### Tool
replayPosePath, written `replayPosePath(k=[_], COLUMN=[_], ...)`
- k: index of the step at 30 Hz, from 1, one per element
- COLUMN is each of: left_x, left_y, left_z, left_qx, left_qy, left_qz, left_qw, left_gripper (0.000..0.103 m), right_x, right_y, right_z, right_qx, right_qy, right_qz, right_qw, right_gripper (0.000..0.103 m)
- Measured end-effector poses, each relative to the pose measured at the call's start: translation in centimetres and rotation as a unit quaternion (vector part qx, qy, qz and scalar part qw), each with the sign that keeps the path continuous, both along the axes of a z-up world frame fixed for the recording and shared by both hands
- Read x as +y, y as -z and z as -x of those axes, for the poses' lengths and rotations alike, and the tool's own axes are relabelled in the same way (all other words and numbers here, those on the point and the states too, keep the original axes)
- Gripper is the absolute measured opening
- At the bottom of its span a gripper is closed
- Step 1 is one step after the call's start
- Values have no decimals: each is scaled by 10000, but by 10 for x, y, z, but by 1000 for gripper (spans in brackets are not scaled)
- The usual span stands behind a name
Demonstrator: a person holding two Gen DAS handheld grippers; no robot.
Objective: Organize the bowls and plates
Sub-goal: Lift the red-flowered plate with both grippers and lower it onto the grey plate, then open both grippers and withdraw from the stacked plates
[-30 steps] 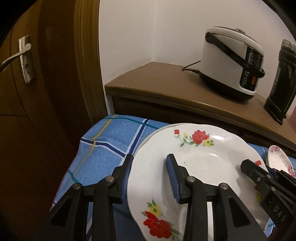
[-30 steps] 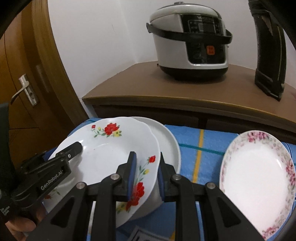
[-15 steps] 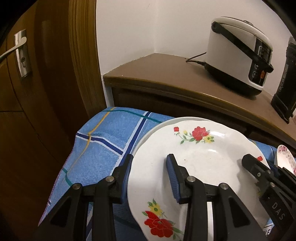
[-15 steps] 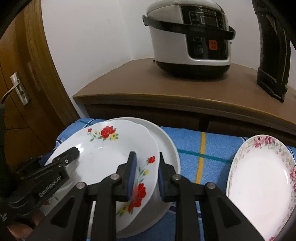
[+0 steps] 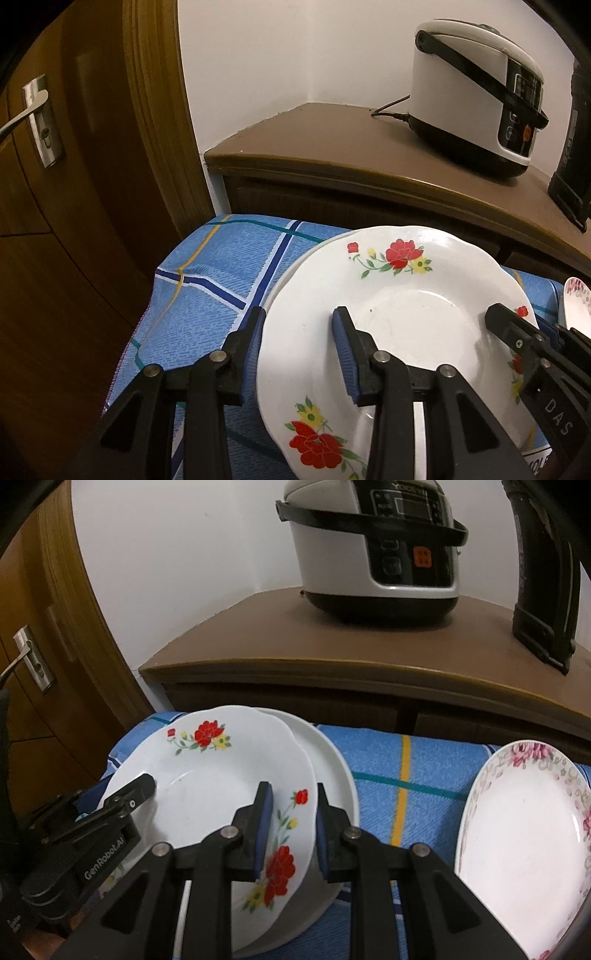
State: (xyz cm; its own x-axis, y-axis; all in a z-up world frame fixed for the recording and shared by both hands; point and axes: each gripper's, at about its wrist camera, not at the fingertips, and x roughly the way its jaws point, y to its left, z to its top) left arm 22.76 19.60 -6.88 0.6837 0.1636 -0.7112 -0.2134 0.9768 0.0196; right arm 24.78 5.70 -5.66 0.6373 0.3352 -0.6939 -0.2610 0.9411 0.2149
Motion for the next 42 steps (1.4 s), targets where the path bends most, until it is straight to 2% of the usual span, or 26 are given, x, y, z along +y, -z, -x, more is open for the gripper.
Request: replayPosePath(k=[4, 7, 10, 14, 16, 22, 30, 35, 42], left_x=[2, 5, 9, 4, 2, -15, -46, -66, -90], left_y=[-1, -5, -9, -17, -22, -37, -51, -55, -54], left_z=[1, 5, 12, 26, 34, 62, 94, 112, 125], left_qx=[-26, -150, -315, -480, -534, -642, -749, -784, -709], left_qy=[-18, -42, -181, -388, -407, -265, 29, 169, 333], left_qz=[-18, 26, 5, -557, -576, -576, -359, -362, -370], left_qw=[10000, 9999, 9993, 9965, 9961, 9959, 9965, 9961, 9962], left_gripper=[42, 44, 49, 51, 51, 51, 51, 51, 51], right_x=[-4, -9, -12, -25, -33, -54, -78, -92, -111], right_y=[2, -6, -16, -24, -27, -30, -38, -40, -41], right_z=[2, 12, 26, 47, 57, 85, 128, 146, 165], right_qx=[64, -295, -660, -962, -1040, -1056, -1263, -1281, -1241], right_qy=[64, 230, 379, 526, 621, 721, 849, 930, 1050], right_qz=[-114, -204, -161, -234, -298, -295, -81, -69, -90], right_qw=[9999, 9991, 9970, 9937, 9922, 9914, 9883, 9874, 9867], right_gripper=[31, 43, 44, 47, 47, 49, 55, 65, 66])
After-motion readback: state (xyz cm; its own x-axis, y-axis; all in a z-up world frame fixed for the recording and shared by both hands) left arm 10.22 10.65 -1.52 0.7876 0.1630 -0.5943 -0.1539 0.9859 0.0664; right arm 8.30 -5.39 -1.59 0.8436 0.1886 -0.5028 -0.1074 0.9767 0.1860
